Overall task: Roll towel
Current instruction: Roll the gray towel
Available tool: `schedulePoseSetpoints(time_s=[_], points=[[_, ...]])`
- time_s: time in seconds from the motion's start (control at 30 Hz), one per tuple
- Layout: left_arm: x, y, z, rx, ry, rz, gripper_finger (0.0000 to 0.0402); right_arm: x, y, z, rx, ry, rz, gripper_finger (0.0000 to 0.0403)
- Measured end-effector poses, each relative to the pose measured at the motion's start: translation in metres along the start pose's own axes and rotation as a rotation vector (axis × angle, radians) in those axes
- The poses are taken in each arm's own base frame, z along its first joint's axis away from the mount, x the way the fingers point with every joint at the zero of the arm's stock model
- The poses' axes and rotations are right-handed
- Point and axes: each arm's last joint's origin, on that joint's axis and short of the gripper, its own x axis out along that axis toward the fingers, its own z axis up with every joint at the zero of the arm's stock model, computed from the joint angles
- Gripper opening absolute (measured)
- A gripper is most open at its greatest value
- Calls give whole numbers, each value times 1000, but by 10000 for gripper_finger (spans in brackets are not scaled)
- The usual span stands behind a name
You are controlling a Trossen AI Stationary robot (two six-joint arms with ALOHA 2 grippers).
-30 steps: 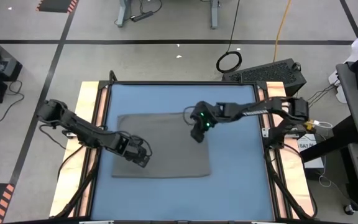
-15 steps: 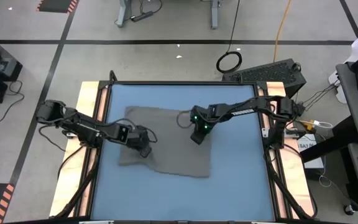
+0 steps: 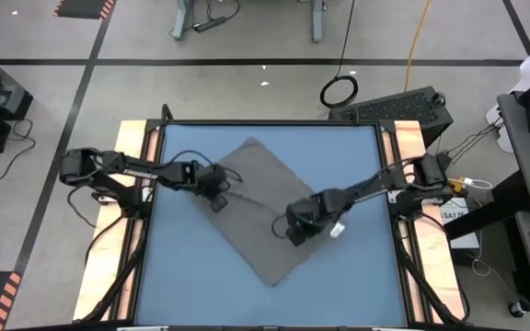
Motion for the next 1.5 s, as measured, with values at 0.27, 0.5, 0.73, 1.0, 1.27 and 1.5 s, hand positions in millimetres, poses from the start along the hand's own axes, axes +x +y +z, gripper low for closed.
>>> schedulePoseSetpoints(time_s=[0.27,0.5,0.73,1.0,1.27,1.5], points=[[-40,1,53,160,-16,-218,12,-16,20,-15,115,-69,94,0],[-69,-19,58,-57,20,-361,12,-66,23,2,81,-142,167,0],[-52,-59,16,-152,147,-334,13,-62,8,14,76,-177,72,0],[-22,-56,-28,-71,179,-109,13,-19,6,-8,135,-108,38,0],[-9,-35,-31,38,80,39,13,5,19,-35,243,-87,9,0],[-4,-19,-9,139,-60,98,13,11,33,-51,394,-112,102,0]])
